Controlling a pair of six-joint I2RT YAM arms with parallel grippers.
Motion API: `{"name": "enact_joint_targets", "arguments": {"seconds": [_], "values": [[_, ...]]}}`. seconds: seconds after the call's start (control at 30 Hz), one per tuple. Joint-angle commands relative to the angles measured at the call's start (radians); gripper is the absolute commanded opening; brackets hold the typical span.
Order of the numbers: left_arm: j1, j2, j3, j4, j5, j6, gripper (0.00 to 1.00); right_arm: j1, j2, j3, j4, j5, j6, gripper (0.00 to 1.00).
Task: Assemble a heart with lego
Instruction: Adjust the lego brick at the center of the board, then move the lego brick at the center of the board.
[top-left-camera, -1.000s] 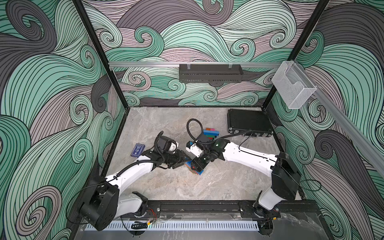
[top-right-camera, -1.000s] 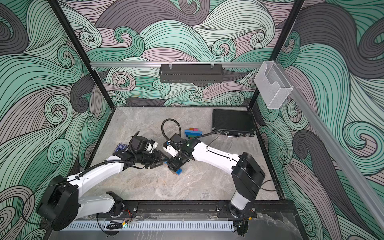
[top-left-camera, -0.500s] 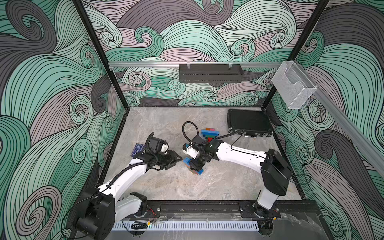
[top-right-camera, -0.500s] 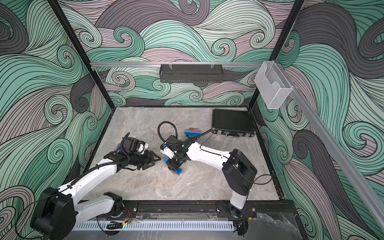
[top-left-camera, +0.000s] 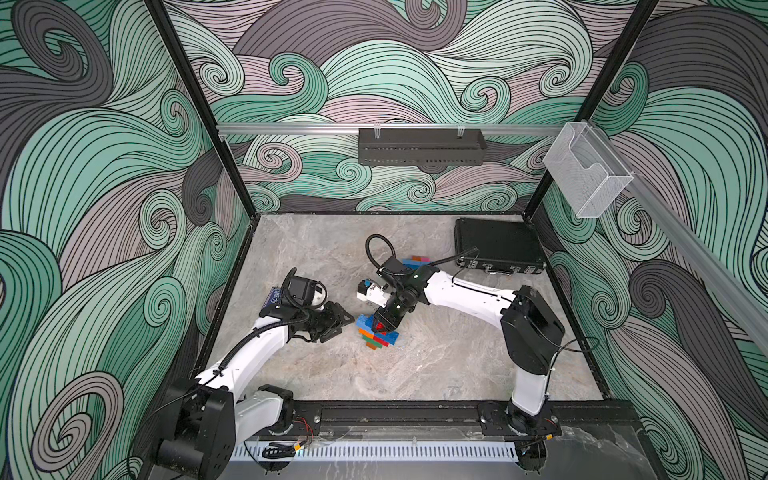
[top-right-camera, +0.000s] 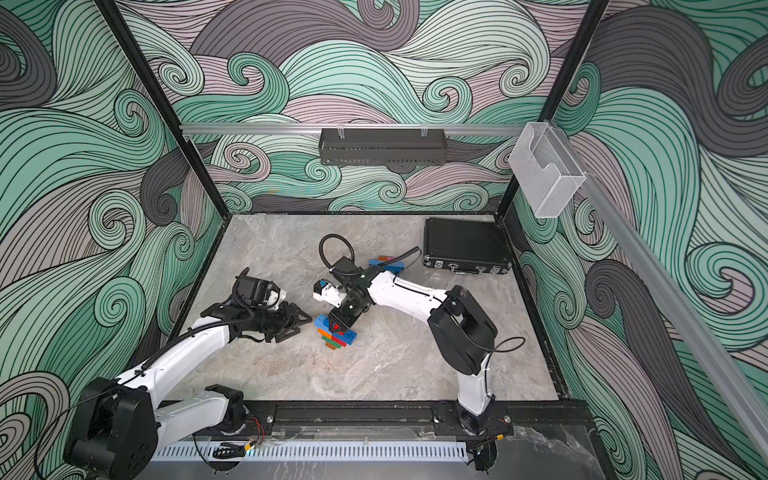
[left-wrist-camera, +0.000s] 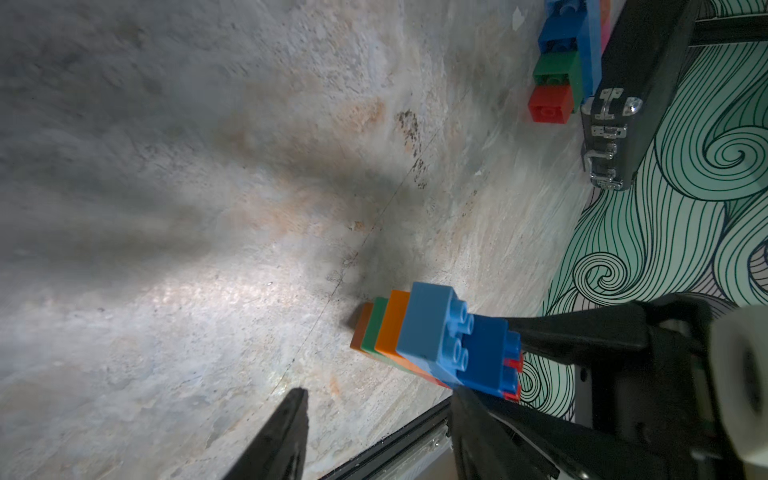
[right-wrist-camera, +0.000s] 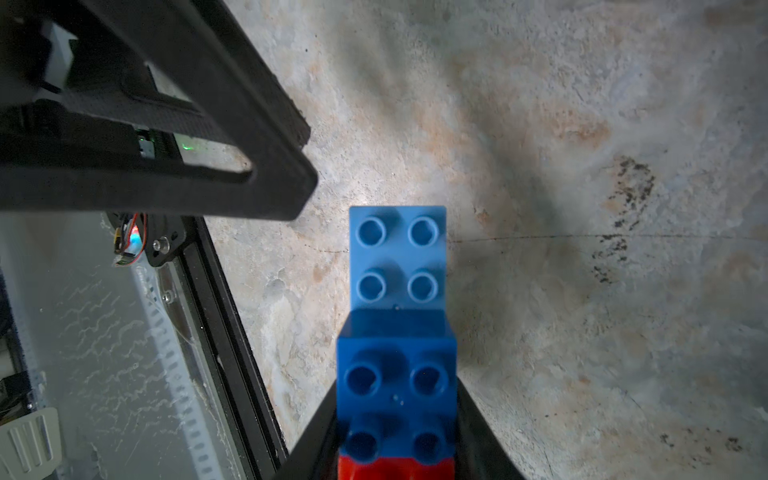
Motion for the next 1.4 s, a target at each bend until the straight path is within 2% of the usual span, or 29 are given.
{"name": "enact_joint_targets", "arguments": {"seconds": [0.0, 0.33, 0.43, 0.6, 0.8, 0.97, 1.17, 1.37], "values": [[0.022, 0.005, 0.017, -0.051, 0.023, 0.041, 0.56, -0.026, 0.054, 0.060, -0.065, -0.107, -0.069, 0.39], [0.043, 0.036, 0.016, -0.038, 0.036, 0.051, 0.56, -0.063, 0.176, 0.165, -0.148, -0.214, -0.131, 0.57], [0.048, 0.033, 0.010, -0.034, 0.037, 0.051, 0.56, -0.075, 0.193, 0.180, -0.149, -0.198, -0.125, 0.64], [0.057, 0.028, 0.002, -0.047, 0.033, 0.060, 0.55, -0.087, 0.187, 0.175, -0.143, -0.121, -0.086, 0.66], [0.068, 0.005, -0.027, -0.041, -0.003, 0.034, 0.55, -0.059, -0.001, -0.029, 0.053, 0.073, 0.057, 0.69], [0.068, -0.003, -0.070, -0.004, -0.006, 0.005, 0.55, 0.012, -0.152, -0.222, 0.188, 0.202, 0.132, 0.71], [0.067, -0.030, -0.121, 0.028, 0.001, -0.016, 0.55, 0.101, -0.225, -0.372, 0.300, 0.355, 0.234, 0.73], [0.061, -0.043, -0.169, 0.066, 0.012, -0.039, 0.54, 0.181, -0.222, -0.450, 0.372, 0.394, 0.288, 0.75]]}}
